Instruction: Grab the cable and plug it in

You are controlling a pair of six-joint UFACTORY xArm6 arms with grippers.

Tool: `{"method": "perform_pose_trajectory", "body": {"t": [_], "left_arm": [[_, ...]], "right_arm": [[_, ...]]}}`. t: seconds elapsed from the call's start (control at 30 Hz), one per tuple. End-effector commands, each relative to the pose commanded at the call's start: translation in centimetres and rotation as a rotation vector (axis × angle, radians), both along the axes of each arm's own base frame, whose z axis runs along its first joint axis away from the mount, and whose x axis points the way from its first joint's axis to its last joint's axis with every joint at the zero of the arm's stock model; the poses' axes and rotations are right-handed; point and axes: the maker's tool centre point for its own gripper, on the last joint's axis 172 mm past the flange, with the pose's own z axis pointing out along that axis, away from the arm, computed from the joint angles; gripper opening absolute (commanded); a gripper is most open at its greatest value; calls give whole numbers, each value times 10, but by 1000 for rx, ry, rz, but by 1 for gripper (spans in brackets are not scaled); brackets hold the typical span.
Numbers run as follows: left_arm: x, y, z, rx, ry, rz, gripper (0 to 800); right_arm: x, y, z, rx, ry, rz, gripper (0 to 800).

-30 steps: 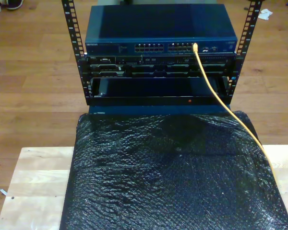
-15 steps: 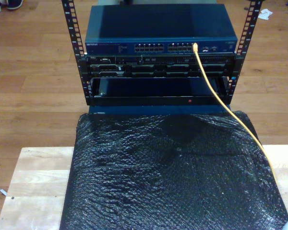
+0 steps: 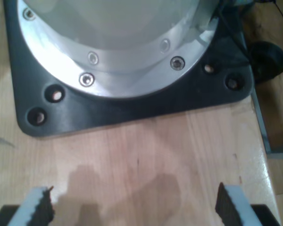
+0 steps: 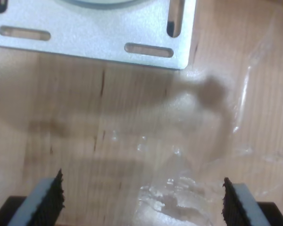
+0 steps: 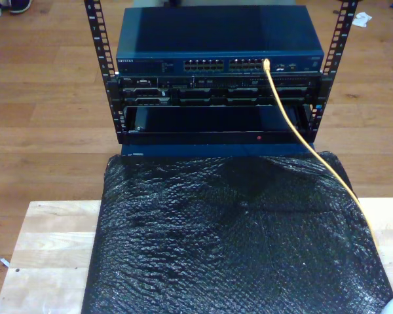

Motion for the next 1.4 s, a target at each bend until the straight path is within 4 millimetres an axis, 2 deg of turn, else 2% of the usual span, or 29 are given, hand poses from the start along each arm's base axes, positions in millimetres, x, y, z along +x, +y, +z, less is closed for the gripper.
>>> {"method": "perform_pose_trajectory", "body": {"t": [0.3,1.4], "left_arm": [[0,0,0,2,0,0,800],[0,0,0,2,0,0,800]], "right_arm": [[-5,2,-9,-4,-8,-8,798],[-5,0,-8,-14,-9,-10,798]]}}
